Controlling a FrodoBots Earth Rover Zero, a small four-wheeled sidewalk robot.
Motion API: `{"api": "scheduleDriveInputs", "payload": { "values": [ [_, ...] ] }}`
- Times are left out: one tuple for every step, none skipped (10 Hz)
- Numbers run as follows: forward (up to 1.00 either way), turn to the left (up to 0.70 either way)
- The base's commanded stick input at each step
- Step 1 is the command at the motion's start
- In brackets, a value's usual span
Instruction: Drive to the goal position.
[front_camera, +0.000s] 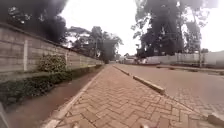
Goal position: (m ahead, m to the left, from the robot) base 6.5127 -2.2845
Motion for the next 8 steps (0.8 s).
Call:
{"api": "scheduleDriveInputs", "payload": {
  "values": [
    [0.70,0.00],
    [0.70,0.00],
    [0.70,0.00],
    [0.70,0.00],
    [0.70,0.00],
    [0.70,0.00],
    [0.70,0.00],
    [0.70,0.00]
  ]
}}
